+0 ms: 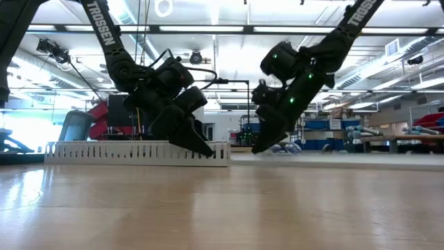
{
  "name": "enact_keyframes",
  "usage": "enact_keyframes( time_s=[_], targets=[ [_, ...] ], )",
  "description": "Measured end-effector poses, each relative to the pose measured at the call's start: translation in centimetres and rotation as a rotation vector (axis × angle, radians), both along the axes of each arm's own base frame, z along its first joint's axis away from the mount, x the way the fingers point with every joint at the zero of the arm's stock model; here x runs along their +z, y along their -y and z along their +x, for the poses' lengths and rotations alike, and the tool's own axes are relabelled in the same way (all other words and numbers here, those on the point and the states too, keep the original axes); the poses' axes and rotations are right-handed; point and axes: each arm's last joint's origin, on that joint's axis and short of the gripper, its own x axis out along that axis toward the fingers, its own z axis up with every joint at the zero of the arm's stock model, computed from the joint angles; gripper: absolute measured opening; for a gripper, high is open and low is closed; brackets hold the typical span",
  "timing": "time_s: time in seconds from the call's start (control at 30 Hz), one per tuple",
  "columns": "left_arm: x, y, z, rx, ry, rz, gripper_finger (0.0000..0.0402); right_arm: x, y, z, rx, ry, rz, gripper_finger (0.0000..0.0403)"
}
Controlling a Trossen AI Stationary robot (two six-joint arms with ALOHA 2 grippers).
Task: Ziptie cables
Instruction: Close the white cable duct
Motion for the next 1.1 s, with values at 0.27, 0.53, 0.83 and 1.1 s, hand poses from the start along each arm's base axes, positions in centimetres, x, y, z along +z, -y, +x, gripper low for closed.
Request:
enact_keyframes(
  time_s=[0.27, 0.53, 0.83, 1.1],
  targets=[
    [0.0, -0.1, 0.0, -0.015, 0.002, 0.02, 0.023, 1.2, -0.3, -0.3, 0.062, 0.024, 0.038, 0.0147],
    [-0.1, 0.0, -0.1, -0.017, -0.013, 0.014, 0.023, 0.8, -0.3, -0.3, 0.068, -0.002, 0.031, 0.015],
    [-0.1, 0.0, -0.1, -0.015, -0.013, 0.012, 0.023, 0.8, -0.3, -0.3, 0.073, 0.005, 0.03, 0.0269],
    [-0.1, 0.0, -0.1, -0.019, -0.012, 0.02, 0.023, -0.8, -0.3, 0.6, 0.086, 0.006, 0.027, 0.0372]
  ],
)
